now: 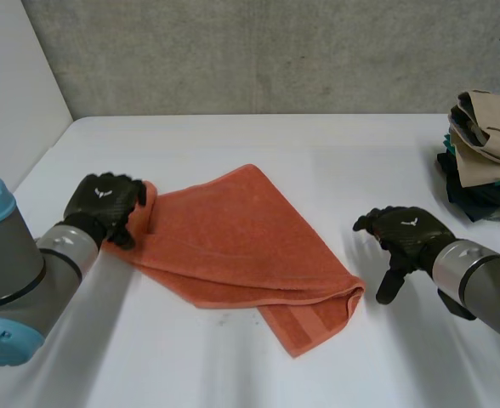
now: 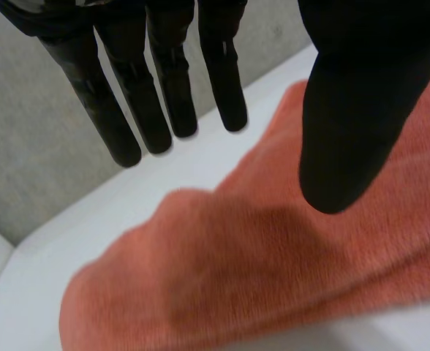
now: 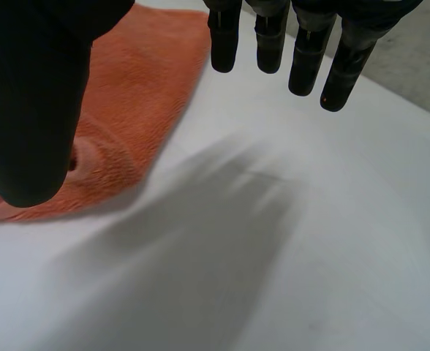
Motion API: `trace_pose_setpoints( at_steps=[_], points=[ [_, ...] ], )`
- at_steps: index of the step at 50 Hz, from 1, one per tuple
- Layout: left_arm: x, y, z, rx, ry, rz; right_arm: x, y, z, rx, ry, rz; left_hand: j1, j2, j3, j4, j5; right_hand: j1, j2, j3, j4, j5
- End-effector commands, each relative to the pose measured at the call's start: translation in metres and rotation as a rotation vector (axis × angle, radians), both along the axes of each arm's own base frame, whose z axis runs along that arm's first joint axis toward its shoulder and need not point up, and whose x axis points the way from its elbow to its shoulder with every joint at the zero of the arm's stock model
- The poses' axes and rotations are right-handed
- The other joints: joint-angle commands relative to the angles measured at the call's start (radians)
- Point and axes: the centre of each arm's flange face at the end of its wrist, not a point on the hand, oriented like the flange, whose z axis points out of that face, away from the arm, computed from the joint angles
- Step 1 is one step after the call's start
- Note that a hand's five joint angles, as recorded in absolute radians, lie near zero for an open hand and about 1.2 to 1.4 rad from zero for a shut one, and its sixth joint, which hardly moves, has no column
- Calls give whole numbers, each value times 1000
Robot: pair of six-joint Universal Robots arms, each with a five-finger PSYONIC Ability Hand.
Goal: Fold the laundry.
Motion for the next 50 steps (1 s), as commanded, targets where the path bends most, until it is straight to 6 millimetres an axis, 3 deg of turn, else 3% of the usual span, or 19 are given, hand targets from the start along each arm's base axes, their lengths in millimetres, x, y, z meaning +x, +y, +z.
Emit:
trace_pose_setpoints(
  at_steps=[1, 10, 18, 22, 24, 25, 35, 42, 50],
  points=[
    [-2, 13, -18, 80, 1, -57, 15, 7, -17, -23, -8, 54, 432, 442, 442, 446, 444, 100, 75, 83, 60, 61],
    [-18, 39, -25, 168, -4, -165, 29, 11, -33, -29, -16, 97, 423, 433, 434, 437, 435, 241, 216, 224, 201, 202],
    [-20, 41, -39, 216, -20, -177, 36, 12, -44, -18, -10, 121, 203, 213, 214, 217, 215, 349, 325, 332, 309, 310],
    [-21, 40, -44, 227, -27, -175, 42, 15, -48, -23, -8, 141, 48, 58, 58, 62, 60, 642, 618, 625, 602, 603],
    [-21, 40, -46, 231, -33, -175, 43, 13, -48, -36, -12, 141, 21, 31, 32, 35, 33, 1161, 1136, 1144, 1121, 1122],
    [-22, 40, -47, 232, -35, -179, 43, 12, -47, -40, -14, 140, 15, 25, 26, 29, 27, 1196, 1172, 1180, 1157, 1158],
    [-28, 33, -57, 234, -45, -192, 41, 10, -42, -82, -39, 125, 27, 37, 37, 41, 39, 1197, 1172, 1180, 1157, 1158],
    [-32, 21, -63, 203, -64, -196, 39, 12, -36, -93, -43, 123, 182, 192, 193, 196, 194, 1197, 1172, 1180, 1157, 1158],
    [-44, 12, -57, 90, -40, -216, 39, 12, -33, -103, -44, 121, 892, 902, 903, 906, 904, 1197, 1172, 1180, 1157, 1158]
  ],
)
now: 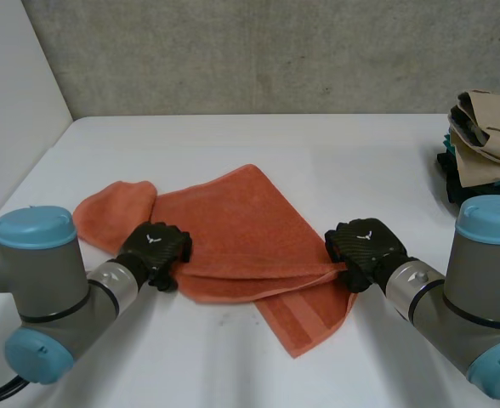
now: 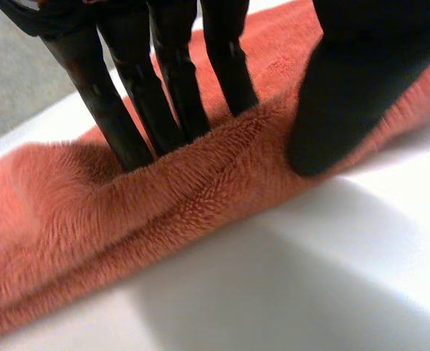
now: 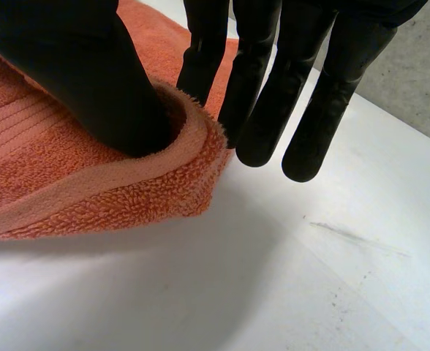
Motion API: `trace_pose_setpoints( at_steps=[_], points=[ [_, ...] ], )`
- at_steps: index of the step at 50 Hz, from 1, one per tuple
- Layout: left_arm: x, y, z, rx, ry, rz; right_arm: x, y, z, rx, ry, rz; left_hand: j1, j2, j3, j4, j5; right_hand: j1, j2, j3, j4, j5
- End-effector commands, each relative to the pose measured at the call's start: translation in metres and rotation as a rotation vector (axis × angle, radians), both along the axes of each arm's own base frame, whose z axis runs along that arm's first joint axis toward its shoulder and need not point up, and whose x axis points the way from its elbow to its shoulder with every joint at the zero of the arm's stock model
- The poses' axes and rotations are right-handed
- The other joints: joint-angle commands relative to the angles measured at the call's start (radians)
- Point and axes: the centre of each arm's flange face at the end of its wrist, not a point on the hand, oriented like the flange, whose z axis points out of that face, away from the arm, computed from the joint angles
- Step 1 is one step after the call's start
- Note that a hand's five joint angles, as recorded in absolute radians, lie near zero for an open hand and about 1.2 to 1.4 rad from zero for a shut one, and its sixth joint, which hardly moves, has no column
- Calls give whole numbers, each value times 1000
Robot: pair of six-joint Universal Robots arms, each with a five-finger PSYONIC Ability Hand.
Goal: Fold the laundry.
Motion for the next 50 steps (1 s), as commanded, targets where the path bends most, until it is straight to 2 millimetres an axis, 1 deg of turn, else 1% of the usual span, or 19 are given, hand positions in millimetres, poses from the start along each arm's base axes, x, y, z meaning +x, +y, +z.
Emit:
trace_pose_setpoints(
  at_steps=[1, 5, 11, 13, 14, 17, 21, 24, 28, 30, 34, 35, 37, 40, 41, 43, 44, 45, 50],
  points=[
    [-12, -7, 6, -100, 31, -20, 0, 0, 5, -14, -2, -3, 563, 546, 549, 553, 558, 433, 353, 213, 211, 238],
    [-19, -2, 18, -134, 36, -25, 0, -1, 15, -42, -8, -6, 563, 546, 549, 553, 558, 433, 353, 213, 211, 238],
    [-24, 19, 84, -271, 104, -34, 0, -1, 48, -133, -36, 1, 563, 546, 549, 553, 558, 433, 353, 213, 211, 238],
    [-22, 26, 97, -278, 110, -40, -3, 0, 70, -179, -40, -3, 563, 546, 549, 553, 558, 433, 353, 213, 211, 238],
    [-20, 37, 116, -287, 122, -48, -5, 0, 79, -193, -39, -4, 563, 546, 549, 553, 558, 433, 353, 213, 211, 238],
    [-15, 57, 149, -305, 166, -61, -14, -2, 113, -267, -28, -20, 563, 546, 549, 553, 558, 433, 353, 213, 211, 238],
    [-10, 67, 179, -333, 253, -61, -21, -4, 150, -376, -30, -29, 563, 546, 549, 553, 558, 433, 353, 213, 211, 238],
    [-9, 68, 188, -340, 295, -68, -19, -4, 169, -441, -42, -26, 563, 546, 549, 553, 558, 433, 353, 213, 211, 238],
    [-12, 62, 183, -315, 308, -72, -16, -8, 172, -459, -51, -25, 563, 546, 549, 553, 558, 433, 353, 213, 211, 238],
    [-14, 45, 164, -271, 283, -52, -12, -7, 167, -449, -55, -10, 563, 546, 549, 553, 558, 433, 353, 213, 211, 238],
    [-13, 16, 127, -186, 231, -3, 18, -3, 128, -368, -34, 78, 563, 546, 549, 553, 558, 433, 353, 213, 211, 238],
    [-12, 11, 119, -167, 222, 5, 32, 2, 111, -334, -30, 119, 552, 534, 538, 541, 546, 433, 353, 213, 211, 238],
    [-14, -6, 95, -117, 198, 24, 44, 6, 98, -313, -28, 150, 494, 476, 480, 483, 488, 433, 353, 213, 211, 238],
    [-15, -27, 75, -95, 185, 50, 58, 9, 75, -275, -11, 170, 467, 449, 453, 456, 461, 433, 353, 213, 211, 238],
    [-12, -42, 65, -90, 176, 76, 61, 8, 68, -264, -3, 169, 415, 397, 400, 404, 409, 433, 353, 213, 211, 238],
    [-5, -56, 59, -90, 164, 111, 66, 4, 50, -240, 22, 146, 213, 195, 199, 202, 207, 433, 353, 213, 211, 238],
    [-1, -61, 57, -89, 158, 127, 67, 2, 47, -237, 28, 133, 31, 13, 17, 20, 26, 433, 353, 213, 211, 238],
    [2, -65, 54, -88, 151, 138, 68, 0, 45, -238, 31, 119, -273, -291, -287, -284, -278, 433, 353, 213, 211, 238],
    [0, -58, 68, -114, 160, 134, 66, -13, 42, -257, 58, 8, -320, -338, -334, -331, -326, 433, 353, 213, 211, 238]
  ],
)
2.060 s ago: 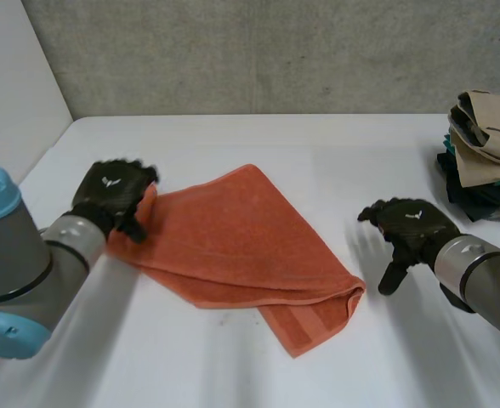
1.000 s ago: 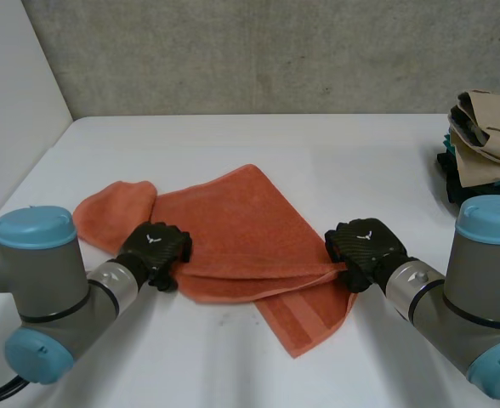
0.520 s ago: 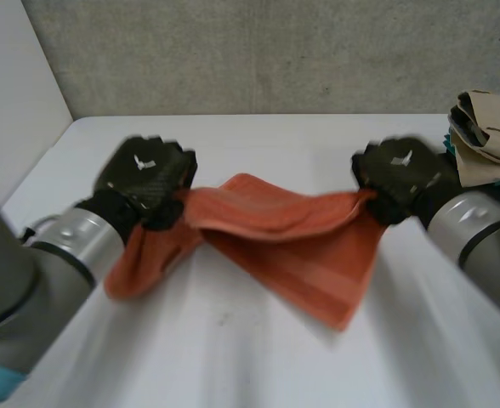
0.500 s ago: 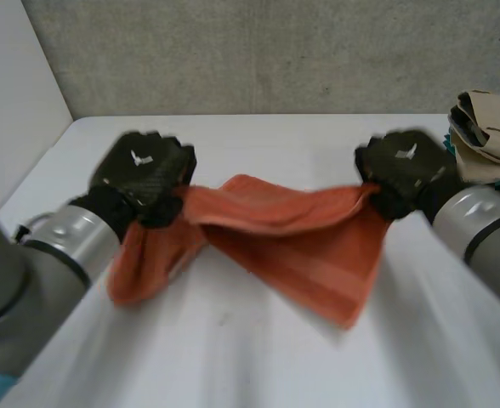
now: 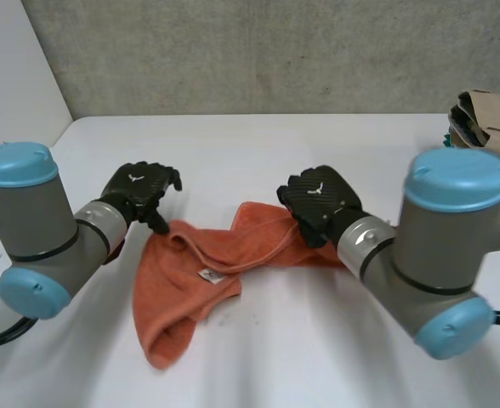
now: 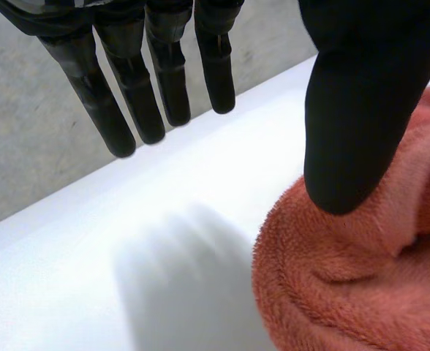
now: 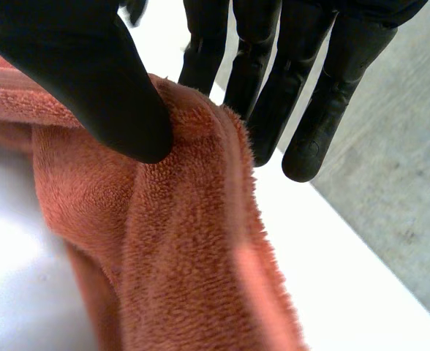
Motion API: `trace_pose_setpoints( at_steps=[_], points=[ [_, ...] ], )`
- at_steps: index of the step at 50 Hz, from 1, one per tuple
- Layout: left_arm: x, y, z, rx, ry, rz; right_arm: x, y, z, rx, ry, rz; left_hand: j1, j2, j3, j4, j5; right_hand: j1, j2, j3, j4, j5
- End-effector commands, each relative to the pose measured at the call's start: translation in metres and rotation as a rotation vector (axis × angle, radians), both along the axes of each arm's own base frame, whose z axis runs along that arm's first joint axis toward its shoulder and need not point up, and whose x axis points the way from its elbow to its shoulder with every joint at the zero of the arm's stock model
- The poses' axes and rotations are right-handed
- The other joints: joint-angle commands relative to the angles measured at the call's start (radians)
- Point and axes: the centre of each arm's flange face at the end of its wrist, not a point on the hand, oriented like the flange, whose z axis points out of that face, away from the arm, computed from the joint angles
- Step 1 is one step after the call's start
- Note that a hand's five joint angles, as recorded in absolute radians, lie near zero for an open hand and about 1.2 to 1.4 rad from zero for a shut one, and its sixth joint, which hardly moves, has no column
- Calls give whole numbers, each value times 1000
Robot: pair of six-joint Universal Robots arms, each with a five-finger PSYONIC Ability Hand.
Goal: Fold the laundry.
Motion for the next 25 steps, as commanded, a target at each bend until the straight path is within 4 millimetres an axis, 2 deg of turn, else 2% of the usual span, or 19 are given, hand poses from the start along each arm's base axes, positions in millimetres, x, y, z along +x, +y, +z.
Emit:
trace_pose_setpoints(
  at_steps=[1, 4, 5, 8, 10, 17, 20, 25],
  points=[
    [4, 4, 24, -55, 9, 26, -1, -17, -11, -15, 25, -146, -54, -105, -111, -104, -109, 422, 353, 213, 210, 231],
    [5, 23, 43, -93, 16, 30, -2, -18, -10, -18, 27, -161, -57, -108, -114, -106, -112, 422, 353, 213, 210, 231],
    [7, 38, 55, -120, 23, 33, -3, -17, -10, -17, 27, -159, -46, -96, -103, -95, -100, 422, 353, 213, 210, 231],
    [7, 62, 62, -133, 18, 23, -4, -17, -10, -16, 29, -162, -37, -87, -94, -86, -91, 422, 353, 213, 210, 231],
    [3, 85, 63, -128, 16, -1, -4, -17, -10, -15, 30, -164, -22, -73, -79, -71, -77, 422, 353, 213, 210, 231],
    [-21, 152, 38, -40, -24, -169, -7, -19, -12, -13, 40, -170, 116, 65, 59, 67, 61, 422, 353, 213, 210, 231],
    [-24, 161, 29, -22, -44, -174, -7, -18, -13, -9, 45, -169, 107, 57, 50, 58, 53, 422, 353, 213, 210, 231],
    [-28, 152, -4, 33, -130, -87, -7, -16, -16, 0, 51, -163, 78, 27, 21, 29, 23, 422, 353, 213, 210, 231]
  ],
)
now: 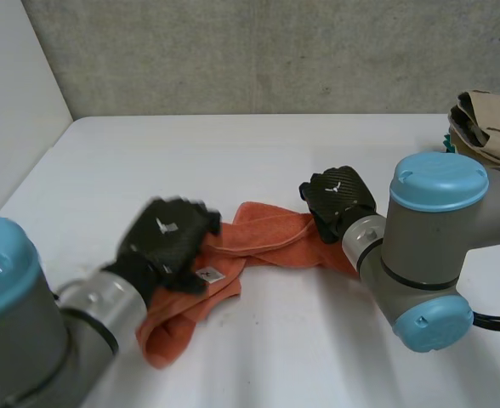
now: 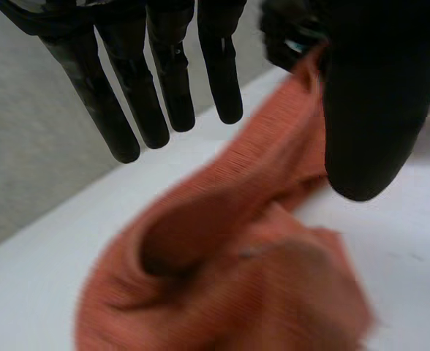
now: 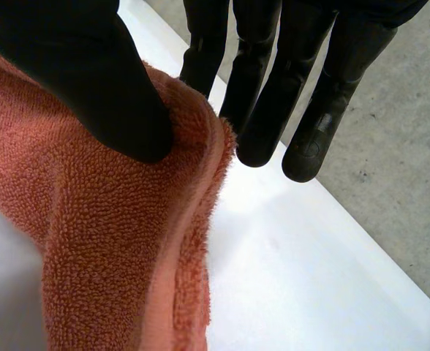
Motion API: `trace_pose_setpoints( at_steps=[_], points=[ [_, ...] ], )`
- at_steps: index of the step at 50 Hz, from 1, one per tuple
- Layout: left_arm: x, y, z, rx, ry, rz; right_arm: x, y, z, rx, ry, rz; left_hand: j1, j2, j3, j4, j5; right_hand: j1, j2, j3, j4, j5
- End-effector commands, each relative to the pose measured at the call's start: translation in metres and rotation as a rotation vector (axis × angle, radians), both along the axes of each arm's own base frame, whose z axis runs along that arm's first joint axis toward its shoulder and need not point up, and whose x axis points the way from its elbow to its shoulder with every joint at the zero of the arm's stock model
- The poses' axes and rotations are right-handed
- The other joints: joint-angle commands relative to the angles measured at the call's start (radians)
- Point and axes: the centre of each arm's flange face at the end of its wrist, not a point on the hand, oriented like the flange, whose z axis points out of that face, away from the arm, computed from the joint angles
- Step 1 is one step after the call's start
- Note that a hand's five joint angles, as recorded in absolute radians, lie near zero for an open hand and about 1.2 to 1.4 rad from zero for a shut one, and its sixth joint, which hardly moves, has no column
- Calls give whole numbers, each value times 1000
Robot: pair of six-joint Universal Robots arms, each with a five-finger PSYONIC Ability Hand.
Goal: Fold the laundry.
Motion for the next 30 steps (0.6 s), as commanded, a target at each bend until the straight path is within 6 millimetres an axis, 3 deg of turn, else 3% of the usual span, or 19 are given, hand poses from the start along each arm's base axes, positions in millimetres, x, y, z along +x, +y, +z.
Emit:
trace_pose_setpoints(
  at_steps=[1, 10, 17, 21, 30],
  points=[
    [-9, -2, -42, 66, -108, 73, 0, 2, -4, 12, 9, 6, 54, 58, 59, 51, 51, 417, 353, 213, 210, 231],
    [-20, -20, -61, 54, -159, 99, -3, 3, -8, 22, 26, -3, 59, 64, 64, 57, 57, 417, 353, 213, 210, 231],
    [-17, -29, -60, -43, -179, 104, -5, 4, -8, 9, 58, 3, 508, 512, 513, 506, 505, 417, 353, 213, 210, 231],
    [-11, -27, -45, -99, -150, 114, -15, 2, -12, 16, 131, -3, 726, 730, 731, 723, 723, 417, 353, 213, 210, 231],
    [17, -24, -10, -161, -92, 182, -44, -8, -5, 41, 239, -43, 720, 725, 725, 718, 717, 417, 353, 213, 210, 231]
  ],
)
